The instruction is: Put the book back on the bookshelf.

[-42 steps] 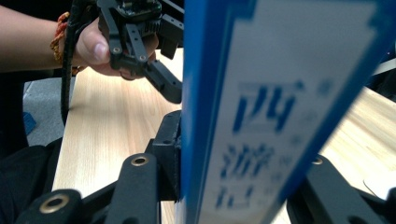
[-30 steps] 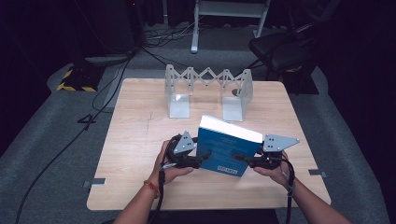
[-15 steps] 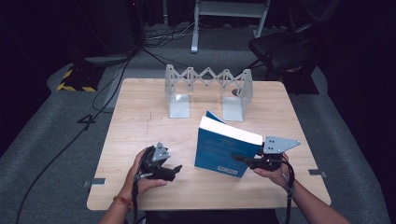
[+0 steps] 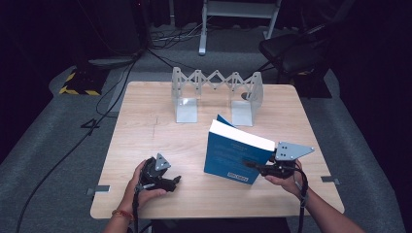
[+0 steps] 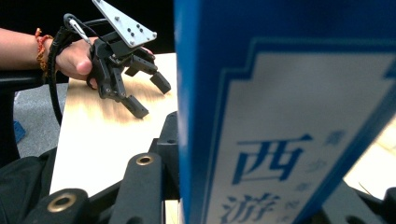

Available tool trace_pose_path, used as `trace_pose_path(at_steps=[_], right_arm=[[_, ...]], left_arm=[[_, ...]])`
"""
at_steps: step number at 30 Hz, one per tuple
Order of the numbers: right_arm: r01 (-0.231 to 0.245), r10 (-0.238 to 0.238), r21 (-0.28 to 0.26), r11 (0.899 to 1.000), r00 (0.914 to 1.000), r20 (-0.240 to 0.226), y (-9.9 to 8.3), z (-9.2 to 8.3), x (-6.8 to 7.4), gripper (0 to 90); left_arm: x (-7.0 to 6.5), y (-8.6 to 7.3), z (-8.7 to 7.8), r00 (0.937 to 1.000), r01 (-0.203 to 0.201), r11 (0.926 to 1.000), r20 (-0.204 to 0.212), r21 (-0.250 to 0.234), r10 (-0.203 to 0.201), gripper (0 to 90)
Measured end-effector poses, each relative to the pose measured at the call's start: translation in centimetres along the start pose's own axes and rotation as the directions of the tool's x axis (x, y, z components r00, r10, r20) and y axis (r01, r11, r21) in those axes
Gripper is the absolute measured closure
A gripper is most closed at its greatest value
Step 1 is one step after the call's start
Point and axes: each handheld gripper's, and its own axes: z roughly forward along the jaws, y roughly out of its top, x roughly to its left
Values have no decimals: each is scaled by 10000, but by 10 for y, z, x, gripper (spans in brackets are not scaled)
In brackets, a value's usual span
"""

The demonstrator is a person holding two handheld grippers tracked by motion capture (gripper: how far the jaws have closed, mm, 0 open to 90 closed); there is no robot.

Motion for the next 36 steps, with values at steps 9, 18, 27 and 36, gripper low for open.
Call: trace_pose_path(at_steps=[9, 18, 27, 36], right_arm=[[-105, 106, -6, 9999, 9995, 295, -3, -6, -6, 618], [13, -11, -33, 10000, 9963, 855, 1, -4, -15, 622], [417, -449, 238, 9988, 9871, 1538, 12, -2, -25, 624], [417, -477, 298, 9987, 9694, 2408, 27, 2, -49, 625]], left_arm=[[4, -2, 2, 9991, 413, 9990, -92, -197, -415, 152], [4, -2, 1, 9990, 431, 9989, -67, -158, -432, 148], [4, -2, 1, 9994, 356, 9993, -12, -126, -356, 143], [5, -2, 1, 9995, 299, 9995, -33, -120, -299, 143]])
